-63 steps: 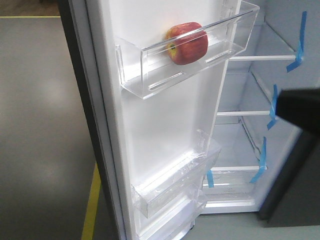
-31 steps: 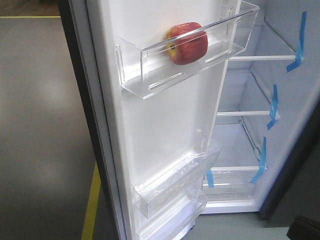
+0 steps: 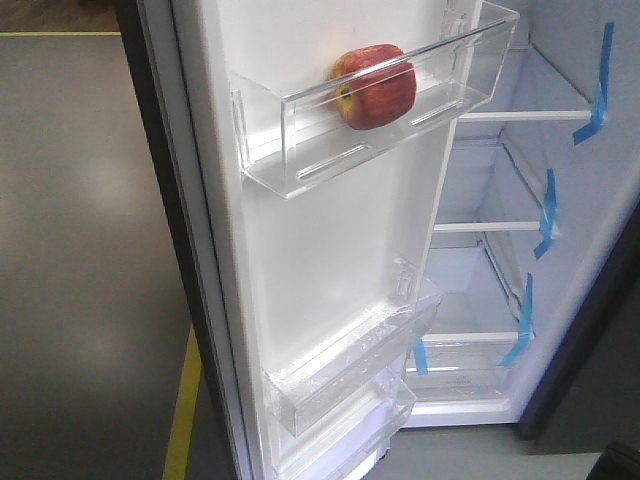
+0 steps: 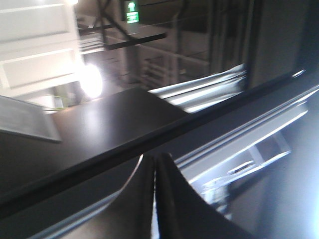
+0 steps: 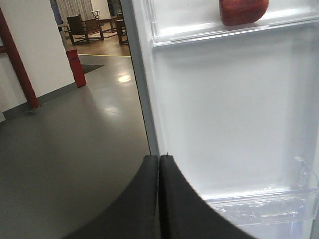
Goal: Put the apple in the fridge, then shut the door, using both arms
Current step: 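Withdraw the right gripper from the door bin and move the left arm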
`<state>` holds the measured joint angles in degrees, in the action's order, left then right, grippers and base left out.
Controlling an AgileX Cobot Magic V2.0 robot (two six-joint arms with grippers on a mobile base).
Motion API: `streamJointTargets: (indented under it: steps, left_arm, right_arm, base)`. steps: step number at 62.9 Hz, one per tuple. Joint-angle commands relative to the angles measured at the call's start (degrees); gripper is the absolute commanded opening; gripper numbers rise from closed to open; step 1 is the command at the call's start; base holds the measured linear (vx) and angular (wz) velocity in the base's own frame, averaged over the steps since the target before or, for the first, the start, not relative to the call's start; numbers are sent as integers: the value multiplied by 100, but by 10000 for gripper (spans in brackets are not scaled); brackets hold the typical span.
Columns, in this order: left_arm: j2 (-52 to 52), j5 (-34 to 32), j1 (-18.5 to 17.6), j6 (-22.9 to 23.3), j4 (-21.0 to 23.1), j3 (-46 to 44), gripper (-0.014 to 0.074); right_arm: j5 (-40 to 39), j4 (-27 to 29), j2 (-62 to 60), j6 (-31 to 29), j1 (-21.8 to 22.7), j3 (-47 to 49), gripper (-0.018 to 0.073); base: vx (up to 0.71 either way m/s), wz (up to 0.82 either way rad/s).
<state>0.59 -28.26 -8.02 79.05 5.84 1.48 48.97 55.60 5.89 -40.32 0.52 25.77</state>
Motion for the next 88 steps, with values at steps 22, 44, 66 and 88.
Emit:
streamJointTargets:
  steps: [22,44,66,88]
  left_arm:
    - [-1173,456,5,-1603,-764,-2549,-6]
    - [-4756,387,5,-1508,-1389,-4862,-3]
    - [-7468,-1373,5,2100,-3342,-6535,167]
    - [-8821,-1970,157,3350,-3974,-7780,362]
  right_arm:
    - [-1142,777,91,-45,2,124,-4]
    - [-981,770,91,-52,2,124,-4]
    - [-864,761,91,-46,-3,124,-4]
    - [-721,754,91,-46,-3,124,-4]
  base:
    - [0,0]
    - [0,0]
    - [0,0]
    - [0,0]
